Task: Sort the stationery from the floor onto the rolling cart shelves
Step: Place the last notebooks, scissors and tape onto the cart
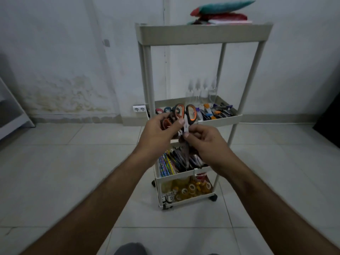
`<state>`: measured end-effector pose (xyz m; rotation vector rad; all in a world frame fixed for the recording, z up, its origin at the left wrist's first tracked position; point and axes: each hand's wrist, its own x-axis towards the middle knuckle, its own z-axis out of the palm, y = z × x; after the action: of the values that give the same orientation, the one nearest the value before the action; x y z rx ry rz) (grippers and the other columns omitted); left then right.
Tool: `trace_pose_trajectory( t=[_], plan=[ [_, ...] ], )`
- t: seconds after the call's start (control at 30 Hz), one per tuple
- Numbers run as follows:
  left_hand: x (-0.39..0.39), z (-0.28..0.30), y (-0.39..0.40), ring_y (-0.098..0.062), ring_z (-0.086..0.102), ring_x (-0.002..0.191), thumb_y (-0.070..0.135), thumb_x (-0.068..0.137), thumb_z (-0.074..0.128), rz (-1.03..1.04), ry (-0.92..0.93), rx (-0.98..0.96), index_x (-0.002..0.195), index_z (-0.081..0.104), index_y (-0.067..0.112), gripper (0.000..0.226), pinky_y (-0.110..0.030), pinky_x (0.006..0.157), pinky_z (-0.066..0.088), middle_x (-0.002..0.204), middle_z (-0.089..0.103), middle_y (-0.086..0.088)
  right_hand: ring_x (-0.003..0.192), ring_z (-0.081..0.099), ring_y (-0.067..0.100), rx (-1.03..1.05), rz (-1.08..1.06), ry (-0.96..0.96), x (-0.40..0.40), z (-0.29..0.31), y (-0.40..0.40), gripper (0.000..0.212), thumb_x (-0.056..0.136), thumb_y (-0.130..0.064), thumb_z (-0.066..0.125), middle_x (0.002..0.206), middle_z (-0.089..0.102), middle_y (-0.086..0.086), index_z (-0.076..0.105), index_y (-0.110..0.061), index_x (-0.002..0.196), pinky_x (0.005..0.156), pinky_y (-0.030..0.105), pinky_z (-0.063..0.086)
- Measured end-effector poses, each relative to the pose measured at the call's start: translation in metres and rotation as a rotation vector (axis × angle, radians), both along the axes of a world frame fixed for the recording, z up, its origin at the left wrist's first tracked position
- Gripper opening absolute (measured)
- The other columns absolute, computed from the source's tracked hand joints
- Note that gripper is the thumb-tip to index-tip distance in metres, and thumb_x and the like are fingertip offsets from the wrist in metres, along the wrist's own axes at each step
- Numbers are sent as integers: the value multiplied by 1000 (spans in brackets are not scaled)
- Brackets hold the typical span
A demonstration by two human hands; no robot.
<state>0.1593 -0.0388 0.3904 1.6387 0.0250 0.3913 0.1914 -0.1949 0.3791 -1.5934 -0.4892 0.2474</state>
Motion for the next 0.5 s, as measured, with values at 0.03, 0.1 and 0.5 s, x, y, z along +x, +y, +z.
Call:
trace_pose_trajectory(
  t=[0.03, 0.1, 0.5],
  plan=[
    [3, 7, 3, -21, 73, 90, 25, 94, 70, -1, -12, -15, 116, 70, 13, 25, -42, 85, 62, 102, 75, -12, 71, 71, 26, 20, -43, 16, 12, 7, 1, 11, 100, -7, 58, 88, 74, 16, 67, 0, 100, 66, 37, 60],
    [6, 19, 13, -20, 74, 90, 24, 94, 69, 43, -28, -8, 124, 65, 9, 34, -35, 83, 62, 103, 75, -9, 66, 70, 28, 77, -139, 67, 40, 21, 5, 12, 98, -7, 61, 83, 72, 15, 67, 0, 90, 65, 36, 59],
    [25, 5, 41, -19, 63, 75, 15, 90, 74, 389, -227, 102, 96, 60, 16, 15, -53, 76, 59, 85, 65, -5, 97, 68, 26, -462, -390, 4, 150, 26, 87, 21, 87, -11, 72, 101, 67, 21, 60, 1, 98, 81, 35, 58]
  ],
)
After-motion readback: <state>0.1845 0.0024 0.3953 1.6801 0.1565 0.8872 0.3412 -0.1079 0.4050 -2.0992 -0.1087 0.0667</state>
